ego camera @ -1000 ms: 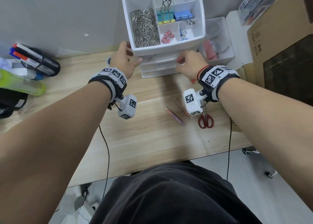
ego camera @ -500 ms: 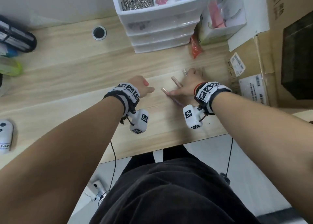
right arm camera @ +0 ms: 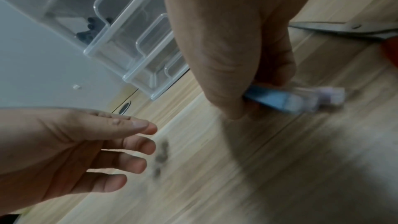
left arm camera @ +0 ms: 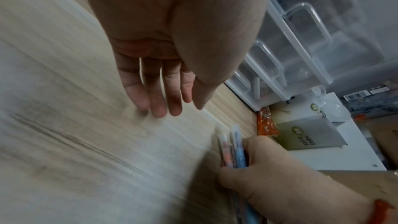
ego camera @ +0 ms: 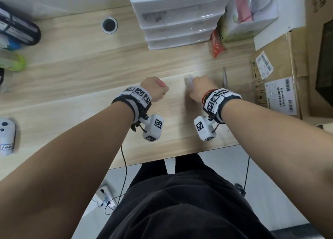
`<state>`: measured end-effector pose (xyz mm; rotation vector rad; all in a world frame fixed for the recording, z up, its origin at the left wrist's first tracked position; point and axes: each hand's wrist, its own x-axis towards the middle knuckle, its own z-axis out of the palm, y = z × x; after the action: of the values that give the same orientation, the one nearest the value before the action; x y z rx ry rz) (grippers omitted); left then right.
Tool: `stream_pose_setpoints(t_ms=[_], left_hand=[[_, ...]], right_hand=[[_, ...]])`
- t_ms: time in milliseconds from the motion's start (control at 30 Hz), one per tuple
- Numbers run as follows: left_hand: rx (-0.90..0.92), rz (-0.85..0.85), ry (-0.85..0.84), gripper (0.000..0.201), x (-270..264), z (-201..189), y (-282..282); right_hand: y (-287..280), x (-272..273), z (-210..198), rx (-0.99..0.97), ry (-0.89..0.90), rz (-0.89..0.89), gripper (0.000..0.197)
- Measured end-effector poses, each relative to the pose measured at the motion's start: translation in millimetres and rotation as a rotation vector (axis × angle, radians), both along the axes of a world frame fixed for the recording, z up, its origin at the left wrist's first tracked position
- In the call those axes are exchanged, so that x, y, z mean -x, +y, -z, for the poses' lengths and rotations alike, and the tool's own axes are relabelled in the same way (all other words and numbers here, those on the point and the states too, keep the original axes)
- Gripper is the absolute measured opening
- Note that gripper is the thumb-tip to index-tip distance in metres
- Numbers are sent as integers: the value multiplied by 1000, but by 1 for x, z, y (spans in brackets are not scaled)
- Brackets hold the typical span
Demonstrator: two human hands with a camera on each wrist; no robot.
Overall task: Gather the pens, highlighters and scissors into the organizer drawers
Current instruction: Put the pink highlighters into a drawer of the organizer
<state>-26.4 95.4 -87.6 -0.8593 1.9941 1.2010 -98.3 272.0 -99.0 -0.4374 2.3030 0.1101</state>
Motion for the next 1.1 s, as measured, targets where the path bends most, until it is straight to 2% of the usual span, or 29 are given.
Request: stream_pose_setpoints(t_ms=[67, 200, 267, 333, 400, 467, 567, 667, 733, 867, 933, 1000, 1100], left_hand=[[-20, -53, 19, 7, 4, -2, -4], [-71, -194, 86, 7, 17, -16, -16], [-70, -285, 135, 11, 26, -24, -23], [-72, -373, 190, 13, 35, -30, -30], [-54, -456, 272, 25, 44, -36, -37], [-6, -503, 370, 49, 52, -40, -44], [61, -479, 483, 75, 64, -48, -55], [109, -409, 517, 78, 72, -52, -59], [133, -379, 499, 75, 74, -51, -59], [162, -350, 421, 68, 76, -45, -58], [153, -345, 386, 65, 76, -43, -56], [147, -345, 378, 65, 76, -44, -55], [148, -342, 371, 64, 76, -47, -54]], right_hand=[[-2, 6, -1, 44, -37, 44, 30], [-17, 28, -14, 392, -16, 214, 19], [-29, 43, -25, 531, 53, 208, 14], [-40, 55, -34, 590, 108, 165, 15], [-46, 65, -39, 584, 167, 105, 20], [-45, 69, -41, 555, 215, 36, 29], [-43, 69, -42, 568, 203, 63, 39], [-42, 66, -38, 640, 46, 244, 47], [-40, 65, -35, 730, -96, 432, 44], [-34, 65, -39, 1008, -472, 1065, 29], [-33, 65, -42, 1155, -635, 1265, 29], [-35, 64, -44, 1240, -759, 1378, 27], [-37, 60, -48, 1273, -858, 1439, 16]])
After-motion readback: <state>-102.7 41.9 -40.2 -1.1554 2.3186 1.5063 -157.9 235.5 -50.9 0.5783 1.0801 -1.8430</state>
